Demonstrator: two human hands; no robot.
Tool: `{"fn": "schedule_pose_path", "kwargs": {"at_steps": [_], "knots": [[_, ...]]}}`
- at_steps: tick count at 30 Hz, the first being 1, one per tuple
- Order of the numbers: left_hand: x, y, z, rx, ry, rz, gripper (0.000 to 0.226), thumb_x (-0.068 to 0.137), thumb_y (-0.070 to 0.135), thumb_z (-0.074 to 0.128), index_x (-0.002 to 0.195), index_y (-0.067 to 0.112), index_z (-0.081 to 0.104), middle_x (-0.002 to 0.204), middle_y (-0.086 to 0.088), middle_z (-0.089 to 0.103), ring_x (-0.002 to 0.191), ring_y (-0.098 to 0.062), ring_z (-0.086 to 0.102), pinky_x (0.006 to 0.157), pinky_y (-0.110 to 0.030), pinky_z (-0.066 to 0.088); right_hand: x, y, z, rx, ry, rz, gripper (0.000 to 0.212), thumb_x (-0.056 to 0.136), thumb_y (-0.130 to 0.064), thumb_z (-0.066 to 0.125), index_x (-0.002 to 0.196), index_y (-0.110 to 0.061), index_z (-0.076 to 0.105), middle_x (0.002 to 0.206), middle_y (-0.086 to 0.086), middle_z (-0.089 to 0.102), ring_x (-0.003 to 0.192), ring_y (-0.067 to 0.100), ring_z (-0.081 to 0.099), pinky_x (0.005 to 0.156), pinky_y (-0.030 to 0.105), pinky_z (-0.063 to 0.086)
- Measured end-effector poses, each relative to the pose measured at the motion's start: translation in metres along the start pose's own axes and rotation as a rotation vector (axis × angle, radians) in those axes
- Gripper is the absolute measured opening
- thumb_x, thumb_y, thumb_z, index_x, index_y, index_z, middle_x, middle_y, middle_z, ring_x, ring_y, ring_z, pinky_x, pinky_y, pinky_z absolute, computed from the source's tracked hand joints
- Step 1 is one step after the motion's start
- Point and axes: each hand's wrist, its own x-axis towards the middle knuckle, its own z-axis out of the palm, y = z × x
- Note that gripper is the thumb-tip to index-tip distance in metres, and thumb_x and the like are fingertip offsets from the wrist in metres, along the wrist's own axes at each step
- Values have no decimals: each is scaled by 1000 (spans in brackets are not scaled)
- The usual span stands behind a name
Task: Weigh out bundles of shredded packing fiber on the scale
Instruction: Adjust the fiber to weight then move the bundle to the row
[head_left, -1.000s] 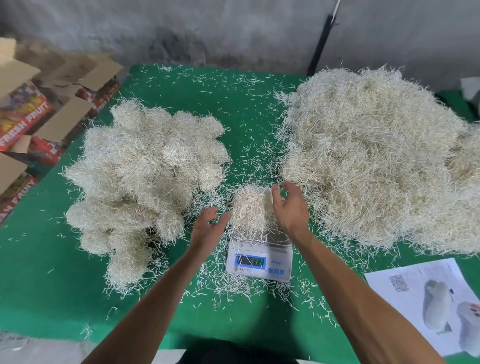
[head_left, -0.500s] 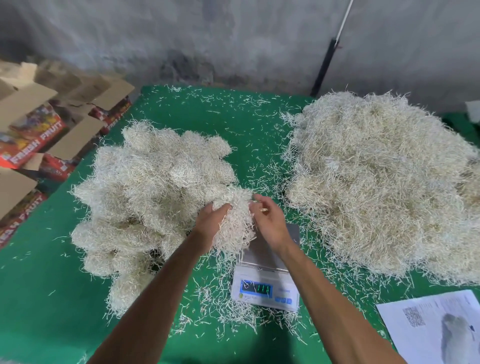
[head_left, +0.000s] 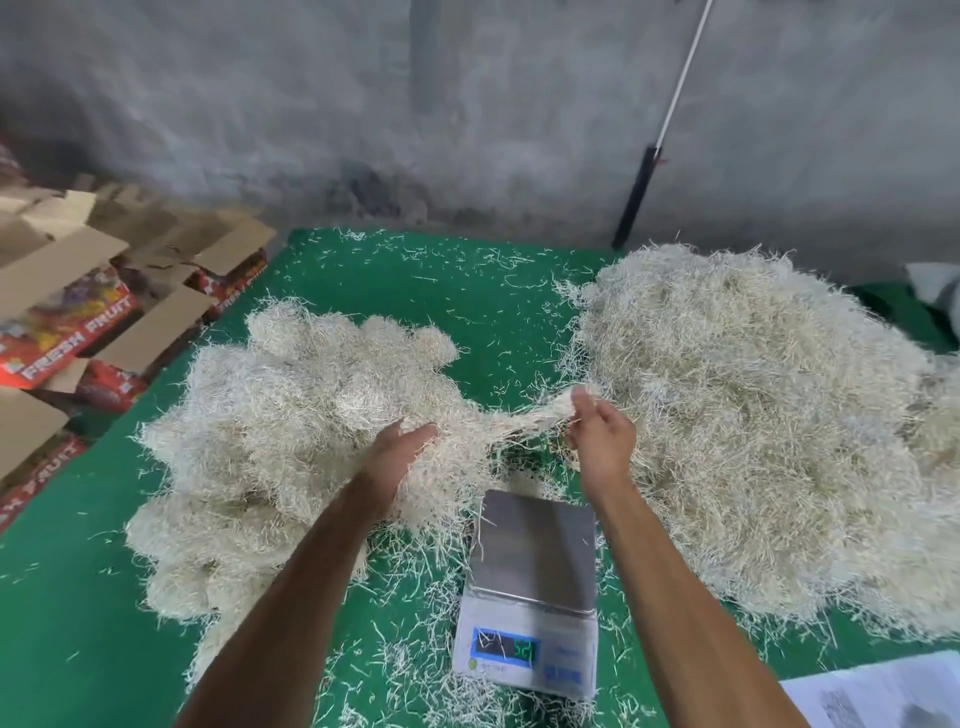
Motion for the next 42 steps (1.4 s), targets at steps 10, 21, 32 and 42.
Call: {"fn": "schedule_pose_path", "kwargs": {"at_steps": [10,21,32,42], "knots": [[26,-12,-19,175,66,105,30,90,23,72,117,26,60,84,10,61,80,-10,62,53,-15,48,66,-33,-80,64,197,-61,29,103,-28,61,83,-7,62,70,2,58,59,15,51,57,29,47],[23,-42,79,125,-64,6,8,95,19,66,93,25,62,79,2,76,53,6,64,46,-9,47,120,-41,-143,412,244,-92,16,103,-11,62,105,5,60,95,19,65,85,27,70,84,35,62],[-2,-55,106,787,-336,214,98,72,74,72,148,24,37,134,-1,53,115,-17,55,88,-31,54,77,43,-177,-203,334,-57,45,109,-37,49,84,-10,73,52,3,57,36,16,43,37,28,37],[-28,-67,95,767,-362,291,71,83,42,78,142,20,47,144,-11,53,127,-21,52,101,-30,45,26,55,-155,-144,196,-153,38,110,-36,47,100,-12,75,48,-4,50,37,13,39,37,24,33]]}}
